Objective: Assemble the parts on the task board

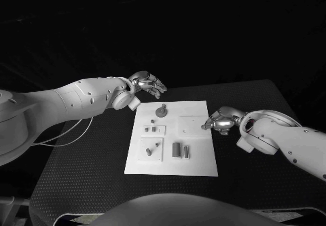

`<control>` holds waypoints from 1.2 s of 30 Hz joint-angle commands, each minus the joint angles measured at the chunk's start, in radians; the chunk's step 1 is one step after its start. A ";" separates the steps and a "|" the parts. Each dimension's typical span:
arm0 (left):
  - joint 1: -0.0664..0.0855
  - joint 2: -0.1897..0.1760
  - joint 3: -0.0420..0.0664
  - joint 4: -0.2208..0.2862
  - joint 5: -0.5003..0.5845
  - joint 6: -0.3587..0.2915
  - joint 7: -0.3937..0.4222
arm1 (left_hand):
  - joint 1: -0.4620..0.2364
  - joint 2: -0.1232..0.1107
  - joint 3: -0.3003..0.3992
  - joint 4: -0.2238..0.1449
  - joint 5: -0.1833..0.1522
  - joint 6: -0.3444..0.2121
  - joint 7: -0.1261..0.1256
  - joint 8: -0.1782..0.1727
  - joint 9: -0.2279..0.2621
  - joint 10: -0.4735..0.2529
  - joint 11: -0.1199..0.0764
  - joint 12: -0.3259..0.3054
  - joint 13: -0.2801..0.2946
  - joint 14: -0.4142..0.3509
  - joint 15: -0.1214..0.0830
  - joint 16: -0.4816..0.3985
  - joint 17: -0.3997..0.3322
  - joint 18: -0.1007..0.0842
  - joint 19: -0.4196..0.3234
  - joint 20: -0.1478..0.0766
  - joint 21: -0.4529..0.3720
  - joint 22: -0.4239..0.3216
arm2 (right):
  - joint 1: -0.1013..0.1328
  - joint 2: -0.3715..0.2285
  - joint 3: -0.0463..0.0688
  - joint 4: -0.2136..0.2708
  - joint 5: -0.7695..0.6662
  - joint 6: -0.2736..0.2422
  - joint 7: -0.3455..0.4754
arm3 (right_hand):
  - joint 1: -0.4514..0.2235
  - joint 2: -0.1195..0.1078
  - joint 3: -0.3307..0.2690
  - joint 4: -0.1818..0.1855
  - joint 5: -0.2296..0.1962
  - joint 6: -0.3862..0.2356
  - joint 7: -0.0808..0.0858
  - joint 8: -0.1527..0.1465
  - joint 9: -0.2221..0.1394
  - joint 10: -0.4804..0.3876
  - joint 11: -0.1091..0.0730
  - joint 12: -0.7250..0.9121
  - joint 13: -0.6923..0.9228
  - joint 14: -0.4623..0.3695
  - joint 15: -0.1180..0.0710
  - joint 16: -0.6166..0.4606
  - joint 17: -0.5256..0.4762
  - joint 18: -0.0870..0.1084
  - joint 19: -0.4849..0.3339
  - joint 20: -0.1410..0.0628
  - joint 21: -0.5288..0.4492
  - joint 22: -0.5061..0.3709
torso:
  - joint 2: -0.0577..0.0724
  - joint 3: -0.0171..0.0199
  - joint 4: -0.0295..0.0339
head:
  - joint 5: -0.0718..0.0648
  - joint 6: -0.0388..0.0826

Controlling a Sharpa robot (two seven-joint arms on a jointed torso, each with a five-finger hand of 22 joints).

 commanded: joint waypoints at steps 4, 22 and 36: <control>0.001 0.007 0.001 0.003 0.146 -0.088 0.079 | -0.003 0.009 0.009 -0.002 -0.002 0.002 -0.001 0.008 0.000 0.005 -0.005 0.008 0.000 0.000 0.002 -0.016 0.000 0.008 -0.010 0.003 -0.004 -0.001 | 0.001 0.017 0.031 -0.163 0.230 -0.133 0.348 | 0.017 0.041 -0.016 -0.054 -0.001 -0.048 0.027 -0.015 -0.001 -0.048 0.019 -0.023 -0.003 -0.057 0.016 -0.034 -0.027 0.044 -0.048 0.010 -0.026 0.008 | -0.023 -0.0072 -0.0200 | 0.003 0.002; -0.003 0.078 0.003 -0.052 0.242 -0.087 0.119 | -0.016 0.013 0.010 -0.003 -0.002 -0.083 -0.017 -0.034 -0.014 -0.156 0.025 -0.004 -0.088 -0.179 0.093 -0.209 -0.085 0.008 -0.215 0.089 -0.012 -0.082 | -0.006 0.132 0.104 -0.520 0.568 -0.110 0.532 | -0.048 0.095 0.015 -0.108 -0.001 -0.273 0.112 -0.088 -0.065 -0.300 0.173 -0.715 -0.593 -0.465 0.254 -0.811 -0.416 -0.050 -0.555 0.208 -0.521 -0.230 | -0.090 -0.0249 -0.0521 | 0.018 0.146; -0.052 0.124 0.005 -0.115 0.256 -0.037 0.128 | -0.031 0.018 -0.002 -0.002 -0.003 -0.109 -0.029 -0.036 -0.006 -0.218 0.020 -0.003 -0.130 -0.211 0.107 -0.247 -0.117 0.016 -0.252 0.108 -0.011 -0.117 | -0.043 0.149 0.104 -0.572 0.581 -0.068 0.534 | -0.039 0.102 -0.034 -0.071 -0.001 -0.339 0.112 -0.065 -0.124 -0.350 0.200 -0.920 -0.837 -0.635 0.314 -1.044 -0.556 -0.100 -0.759 0.259 -0.676 -0.272 | -0.113 -0.0146 -0.0666 | 0.040 0.212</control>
